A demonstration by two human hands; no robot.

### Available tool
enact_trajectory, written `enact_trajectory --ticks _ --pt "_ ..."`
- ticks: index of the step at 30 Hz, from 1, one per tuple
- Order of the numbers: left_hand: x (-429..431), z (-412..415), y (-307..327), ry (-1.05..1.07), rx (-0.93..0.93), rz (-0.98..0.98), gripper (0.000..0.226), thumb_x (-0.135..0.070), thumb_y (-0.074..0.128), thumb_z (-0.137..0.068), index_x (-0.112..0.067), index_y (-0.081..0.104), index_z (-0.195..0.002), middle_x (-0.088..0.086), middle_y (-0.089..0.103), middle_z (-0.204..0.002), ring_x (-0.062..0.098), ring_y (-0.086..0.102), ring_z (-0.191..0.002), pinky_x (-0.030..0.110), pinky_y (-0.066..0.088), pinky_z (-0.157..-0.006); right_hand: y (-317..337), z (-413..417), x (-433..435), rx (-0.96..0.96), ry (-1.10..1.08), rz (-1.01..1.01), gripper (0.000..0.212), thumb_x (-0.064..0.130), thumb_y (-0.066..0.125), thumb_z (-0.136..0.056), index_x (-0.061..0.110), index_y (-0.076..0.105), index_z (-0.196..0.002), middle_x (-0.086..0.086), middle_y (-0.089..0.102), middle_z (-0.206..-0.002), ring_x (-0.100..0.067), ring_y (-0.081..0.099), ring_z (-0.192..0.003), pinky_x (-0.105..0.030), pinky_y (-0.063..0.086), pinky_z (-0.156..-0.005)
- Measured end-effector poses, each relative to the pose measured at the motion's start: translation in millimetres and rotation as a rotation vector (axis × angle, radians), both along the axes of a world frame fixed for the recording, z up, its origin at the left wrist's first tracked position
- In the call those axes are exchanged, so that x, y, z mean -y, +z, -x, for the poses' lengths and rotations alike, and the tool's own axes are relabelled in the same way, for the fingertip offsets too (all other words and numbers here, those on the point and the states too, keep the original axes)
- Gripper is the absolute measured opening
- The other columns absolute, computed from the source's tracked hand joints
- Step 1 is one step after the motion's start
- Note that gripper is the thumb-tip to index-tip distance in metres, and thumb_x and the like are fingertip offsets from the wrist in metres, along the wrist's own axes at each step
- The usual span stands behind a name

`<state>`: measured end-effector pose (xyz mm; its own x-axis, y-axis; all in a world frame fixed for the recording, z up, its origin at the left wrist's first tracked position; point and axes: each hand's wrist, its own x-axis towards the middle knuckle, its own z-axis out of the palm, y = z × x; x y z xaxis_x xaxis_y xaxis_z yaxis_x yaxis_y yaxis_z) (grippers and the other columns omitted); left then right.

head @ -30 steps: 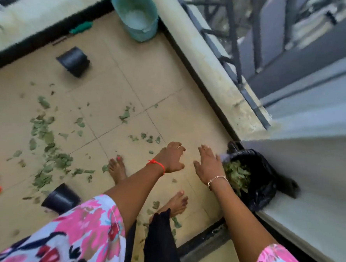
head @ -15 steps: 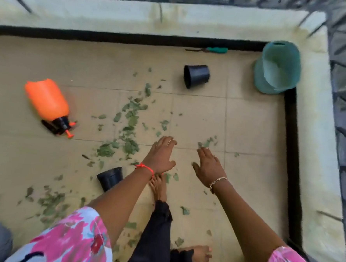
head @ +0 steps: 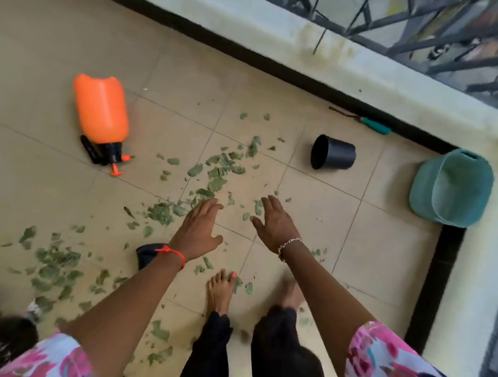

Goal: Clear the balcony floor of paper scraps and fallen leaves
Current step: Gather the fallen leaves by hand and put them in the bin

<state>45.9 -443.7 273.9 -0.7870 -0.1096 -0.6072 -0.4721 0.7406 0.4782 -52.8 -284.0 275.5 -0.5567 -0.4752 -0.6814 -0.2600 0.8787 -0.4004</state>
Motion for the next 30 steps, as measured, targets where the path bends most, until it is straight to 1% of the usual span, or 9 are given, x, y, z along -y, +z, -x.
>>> enact_trajectory --ticks 5,10,16,19,22,24,26,28,30 --pt "1 24 -12 0.091 0.005 -0.022 0.066 -0.021 0.063 -0.087 -0.016 0.028 -0.142 0.000 0.015 -0.153 0.019 0.014 -0.143 0.031 0.018 -0.115 -23 39 12 0.028 0.107 -0.036 0.061 0.038 0.036 -0.099 0.009 0.013 -0.148 -0.009 0.008 -0.157 -0.023 0.010 -0.144 -0.036 0.018 -0.116" --pt "7 77 -46 0.296 -0.042 -0.045 0.065 -0.021 0.065 -0.087 -0.014 0.030 -0.142 0.001 0.019 -0.151 0.021 0.022 -0.139 0.032 0.025 -0.112 -70 96 30 0.014 0.205 -0.009 0.065 0.041 0.035 -0.098 0.011 0.008 -0.149 -0.009 0.005 -0.157 -0.023 0.007 -0.145 -0.039 0.017 -0.116" --pt "4 115 -148 0.380 -0.145 -0.018 0.074 -0.025 0.071 -0.082 -0.011 0.030 -0.142 0.005 0.021 -0.151 0.023 0.018 -0.142 0.034 0.018 -0.115 -172 152 40 -0.058 0.000 0.064 0.068 0.042 0.040 -0.096 0.010 0.013 -0.148 -0.013 0.005 -0.156 -0.025 0.006 -0.145 -0.038 0.015 -0.117" --pt "19 128 -213 0.269 -0.166 0.003 0.089 -0.035 0.071 -0.080 -0.018 0.017 -0.148 0.002 -0.003 -0.158 0.021 -0.001 -0.147 0.036 0.001 -0.118 -233 190 59 -0.137 -0.178 0.158 0.068 0.047 0.039 -0.095 0.014 0.015 -0.149 -0.011 0.001 -0.157 -0.026 0.004 -0.145 -0.041 0.014 -0.118" --pt "39 131 -265 0.246 -0.218 0.082 0.102 -0.046 0.072 -0.076 -0.023 0.005 -0.150 -0.003 -0.020 -0.157 0.014 -0.016 -0.144 0.040 -0.008 -0.117 -290 217 74 -0.298 -0.220 0.166 0.069 0.052 0.037 -0.094 0.017 0.014 -0.149 -0.011 0.000 -0.157 -0.026 0.003 -0.145 -0.042 0.012 -0.118" --pt "54 132 -295 0.266 -0.277 0.151 0.107 -0.052 0.072 -0.072 -0.025 0.004 -0.150 -0.005 -0.022 -0.156 0.007 -0.022 -0.140 0.038 -0.014 -0.115 -325 220 81 -0.361 -0.263 0.191 0.072 0.054 0.037 -0.093 0.016 0.011 -0.149 -0.011 0.000 -0.157 -0.025 0.003 -0.145 -0.044 0.010 -0.118" --pt "67 135 -320 0.300 -0.327 0.184 0.111 -0.059 0.070 -0.067 -0.023 0.006 -0.150 -0.004 -0.019 -0.157 0.006 -0.021 -0.140 0.036 -0.016 -0.114 -350 210 90 -0.419 -0.278 0.219 0.076 0.056 0.033 -0.093 0.014 0.008 -0.150 -0.010 -0.001 -0.158 -0.023 0.000 -0.145 -0.040 0.002 -0.119" --pt "77 138 -343 0.336 -0.359 0.177 0.117 -0.072 0.063 -0.060 -0.022 0.009 -0.150 -0.002 -0.013 -0.158 0.008 -0.018 -0.142 0.035 -0.014 -0.116 -366 191 103 -0.478 -0.196 0.276 0.078 0.057 0.026 -0.089 0.013 0.007 -0.150 -0.007 0.001 -0.158 -0.019 -0.002 -0.145 -0.033 -0.005 -0.116" --pt "80 136 -360 0.309 -0.398 0.230 0.118 -0.083 0.055 -0.058 -0.020 0.013 -0.149 -0.001 -0.005 -0.159 0.006 -0.013 -0.144 0.030 -0.012 -0.118 -371 173 114 -0.465 -0.069 0.428 0.072 0.054 0.025 -0.090 0.016 0.010 -0.150 -0.002 0.004 -0.158 -0.015 0.001 -0.145 -0.032 0.000 -0.118"
